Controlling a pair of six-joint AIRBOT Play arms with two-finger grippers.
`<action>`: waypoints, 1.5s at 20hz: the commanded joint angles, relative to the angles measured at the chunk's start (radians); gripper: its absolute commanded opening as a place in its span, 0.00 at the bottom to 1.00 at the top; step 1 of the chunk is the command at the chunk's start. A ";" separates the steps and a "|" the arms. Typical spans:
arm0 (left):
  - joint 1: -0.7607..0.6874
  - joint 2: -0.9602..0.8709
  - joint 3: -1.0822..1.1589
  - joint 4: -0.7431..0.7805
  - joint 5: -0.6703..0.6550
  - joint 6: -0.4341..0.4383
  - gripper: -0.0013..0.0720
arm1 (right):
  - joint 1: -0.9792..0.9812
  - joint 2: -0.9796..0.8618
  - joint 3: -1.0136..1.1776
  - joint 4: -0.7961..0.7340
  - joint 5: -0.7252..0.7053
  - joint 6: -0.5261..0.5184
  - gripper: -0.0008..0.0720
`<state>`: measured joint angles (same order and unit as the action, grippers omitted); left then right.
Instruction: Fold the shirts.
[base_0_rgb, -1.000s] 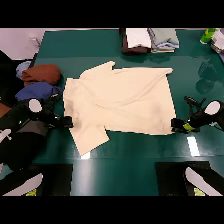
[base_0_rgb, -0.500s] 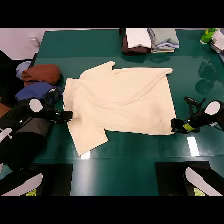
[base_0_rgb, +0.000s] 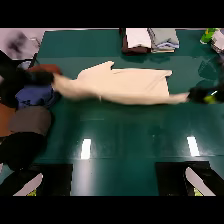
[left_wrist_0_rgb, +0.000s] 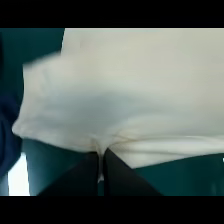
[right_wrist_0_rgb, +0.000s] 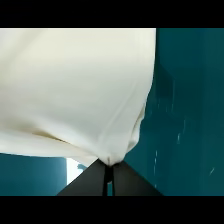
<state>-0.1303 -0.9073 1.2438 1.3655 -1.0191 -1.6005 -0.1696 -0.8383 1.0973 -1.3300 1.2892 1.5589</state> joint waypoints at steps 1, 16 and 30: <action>0.001 0.109 0.385 0.035 -0.025 0.031 0.06 | 0.000 0.077 0.340 -0.008 -0.020 -0.009 0.03; 0.001 0.094 0.708 0.039 -0.090 0.029 0.05 | -0.005 -0.103 1.067 -0.182 0.204 -0.003 0.03; 0.001 -0.703 0.333 0.041 -0.055 0.076 0.06 | -0.002 -0.682 0.455 -0.154 0.045 -0.016 0.03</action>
<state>-0.1299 -1.4639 1.5990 1.4071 -1.1637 -1.5536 -0.1738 -1.3659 1.5635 -1.4857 1.3941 1.5494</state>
